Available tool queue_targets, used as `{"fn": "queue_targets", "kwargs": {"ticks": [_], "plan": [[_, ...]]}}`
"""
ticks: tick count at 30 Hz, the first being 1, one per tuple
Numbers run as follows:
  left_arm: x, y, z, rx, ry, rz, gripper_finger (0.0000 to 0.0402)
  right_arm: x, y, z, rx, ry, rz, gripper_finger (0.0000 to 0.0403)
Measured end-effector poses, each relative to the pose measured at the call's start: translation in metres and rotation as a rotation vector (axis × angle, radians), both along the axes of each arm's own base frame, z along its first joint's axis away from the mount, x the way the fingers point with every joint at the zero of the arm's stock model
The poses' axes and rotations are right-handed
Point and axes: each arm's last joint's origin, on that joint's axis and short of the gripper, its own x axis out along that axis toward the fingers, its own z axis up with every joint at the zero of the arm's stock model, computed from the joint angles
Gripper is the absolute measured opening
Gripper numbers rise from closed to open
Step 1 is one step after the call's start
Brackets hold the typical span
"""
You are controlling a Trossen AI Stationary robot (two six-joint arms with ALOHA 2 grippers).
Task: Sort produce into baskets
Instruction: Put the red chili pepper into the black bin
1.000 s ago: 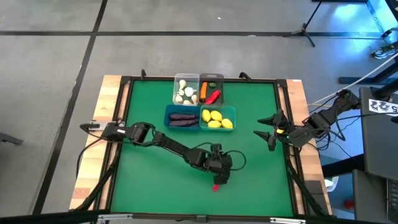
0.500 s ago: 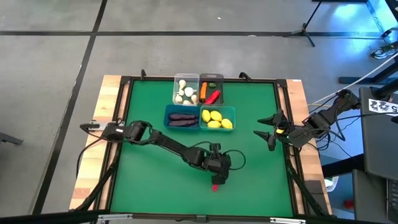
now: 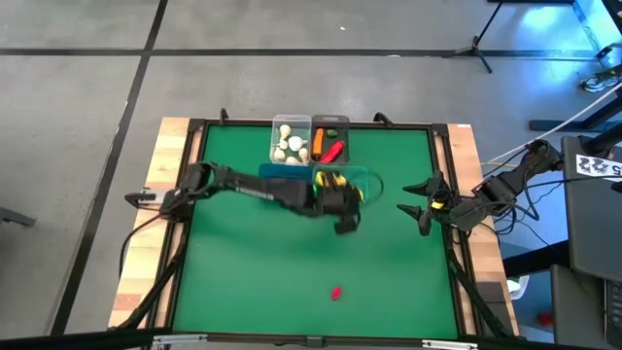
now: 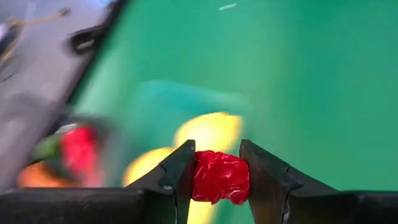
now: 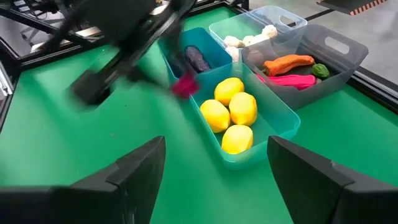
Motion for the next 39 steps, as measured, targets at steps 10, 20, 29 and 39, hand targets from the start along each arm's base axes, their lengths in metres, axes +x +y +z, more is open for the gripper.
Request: {"fn": "queue_targets", "kwargs": {"ticks": [10,20,29,39], "plan": [[-0.033,0.145,0.034,0.044,0.017,0.286,0.0117,0.000,0.000,-0.001,-0.001,0.009,0.005,0.0280],[-0.048,0.240,0.015,-0.212,-0.142,0.369,0.0117,0.000,0.001,-0.001,0.035,0.015,0.018,0.0280],[-0.035,0.241,-0.036,-0.227,-0.004,0.334,0.0117,0.000,0.001,-0.001,0.036,0.017,0.022,0.0280],[-0.031,0.239,-0.030,-0.192,-0.025,0.277,0.0154,0.000,0.001,-0.001,0.033,0.019,0.023,0.0280]]}}
